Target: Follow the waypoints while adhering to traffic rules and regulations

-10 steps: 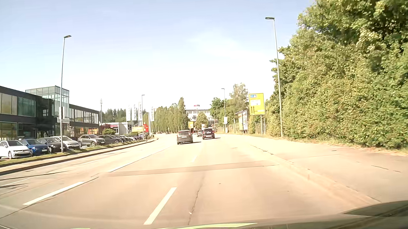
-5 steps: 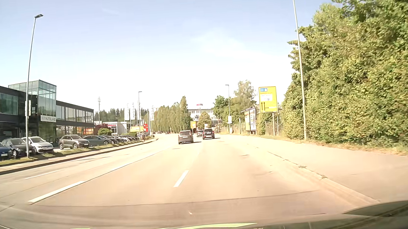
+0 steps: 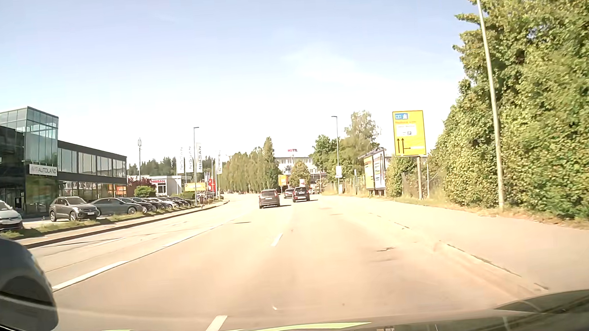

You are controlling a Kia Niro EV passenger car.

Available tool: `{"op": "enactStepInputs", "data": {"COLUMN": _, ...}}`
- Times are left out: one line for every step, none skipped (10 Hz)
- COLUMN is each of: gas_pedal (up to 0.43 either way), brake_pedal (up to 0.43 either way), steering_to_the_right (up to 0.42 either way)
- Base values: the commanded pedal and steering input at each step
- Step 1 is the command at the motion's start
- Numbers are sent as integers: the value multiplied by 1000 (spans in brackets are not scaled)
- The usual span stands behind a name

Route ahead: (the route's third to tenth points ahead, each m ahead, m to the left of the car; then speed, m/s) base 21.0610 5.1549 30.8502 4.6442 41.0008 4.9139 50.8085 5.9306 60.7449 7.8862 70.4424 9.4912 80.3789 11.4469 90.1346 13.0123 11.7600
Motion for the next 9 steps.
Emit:
{"op": "enactStepInputs", "data": {"gas_pedal": 79, "brake_pedal": 0, "steering_to_the_right": -11}}
{"op": "enactStepInputs", "data": {"gas_pedal": 79, "brake_pedal": 0, "steering_to_the_right": -10}}
{"op": "enactStepInputs", "data": {"gas_pedal": 79, "brake_pedal": 0, "steering_to_the_right": -11}}
{"op": "enactStepInputs", "data": {"gas_pedal": 79, "brake_pedal": 0, "steering_to_the_right": -11}}
{"op": "enactStepInputs", "data": {"gas_pedal": 79, "brake_pedal": 0, "steering_to_the_right": -11}}
{"op": "enactStepInputs", "data": {"gas_pedal": 87, "brake_pedal": 0, "steering_to_the_right": -11}}
{"op": "enactStepInputs", "data": {"gas_pedal": 98, "brake_pedal": 0, "steering_to_the_right": -10}}
{"op": "enactStepInputs", "data": {"gas_pedal": 98, "brake_pedal": 0, "steering_to_the_right": -10}}
{"op": "enactStepInputs", "data": {"gas_pedal": 98, "brake_pedal": 0, "steering_to_the_right": -10}}
